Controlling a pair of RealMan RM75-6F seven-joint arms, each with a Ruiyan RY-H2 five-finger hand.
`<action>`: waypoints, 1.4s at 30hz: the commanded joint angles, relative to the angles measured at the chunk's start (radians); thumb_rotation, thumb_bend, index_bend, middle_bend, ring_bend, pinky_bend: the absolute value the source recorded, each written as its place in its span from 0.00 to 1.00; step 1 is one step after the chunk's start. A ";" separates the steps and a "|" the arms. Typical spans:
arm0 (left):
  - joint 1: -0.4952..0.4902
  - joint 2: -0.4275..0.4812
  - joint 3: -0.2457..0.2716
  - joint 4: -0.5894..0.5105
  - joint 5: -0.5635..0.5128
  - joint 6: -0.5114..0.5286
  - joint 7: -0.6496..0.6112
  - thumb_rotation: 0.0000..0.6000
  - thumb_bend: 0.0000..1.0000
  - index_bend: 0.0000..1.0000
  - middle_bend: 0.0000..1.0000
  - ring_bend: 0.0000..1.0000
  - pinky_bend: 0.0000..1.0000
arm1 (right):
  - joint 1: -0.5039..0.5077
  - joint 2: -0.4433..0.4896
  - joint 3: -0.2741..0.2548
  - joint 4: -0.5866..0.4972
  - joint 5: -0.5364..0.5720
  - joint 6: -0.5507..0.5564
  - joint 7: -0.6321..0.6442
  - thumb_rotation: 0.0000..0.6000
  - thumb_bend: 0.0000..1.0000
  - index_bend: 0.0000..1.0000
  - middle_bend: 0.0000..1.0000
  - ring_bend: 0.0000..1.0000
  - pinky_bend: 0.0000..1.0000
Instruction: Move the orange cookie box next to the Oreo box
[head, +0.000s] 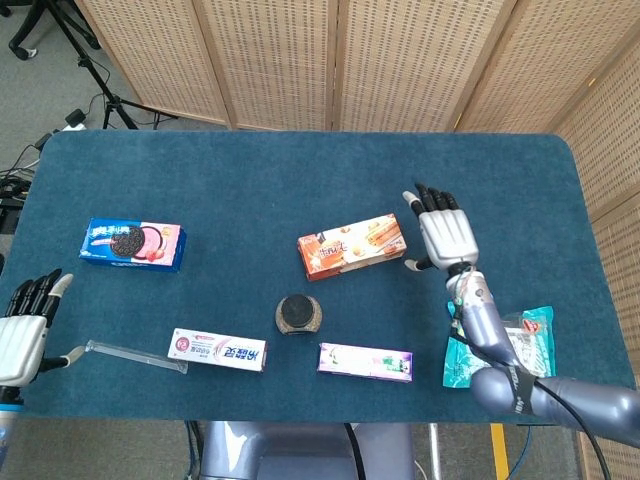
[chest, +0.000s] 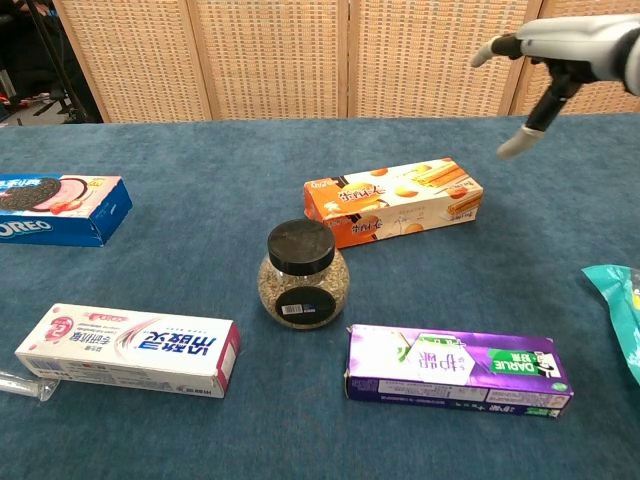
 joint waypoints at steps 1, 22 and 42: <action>-0.001 0.001 0.003 -0.005 0.004 -0.001 0.004 1.00 0.11 0.00 0.00 0.00 0.00 | -0.190 0.043 -0.110 -0.031 -0.239 0.148 0.188 1.00 0.00 0.08 0.00 0.00 0.06; -0.013 -0.028 0.010 -0.019 -0.003 -0.032 0.036 1.00 0.12 0.00 0.00 0.00 0.00 | -0.567 -0.085 -0.233 0.373 -0.656 0.444 0.525 1.00 0.00 0.16 0.00 0.00 0.06; -0.389 0.233 -0.238 -0.228 -0.287 -0.527 -0.107 1.00 0.11 0.00 0.00 0.00 0.00 | -0.619 -0.078 -0.145 0.378 -0.707 0.406 0.592 1.00 0.00 0.16 0.00 0.00 0.06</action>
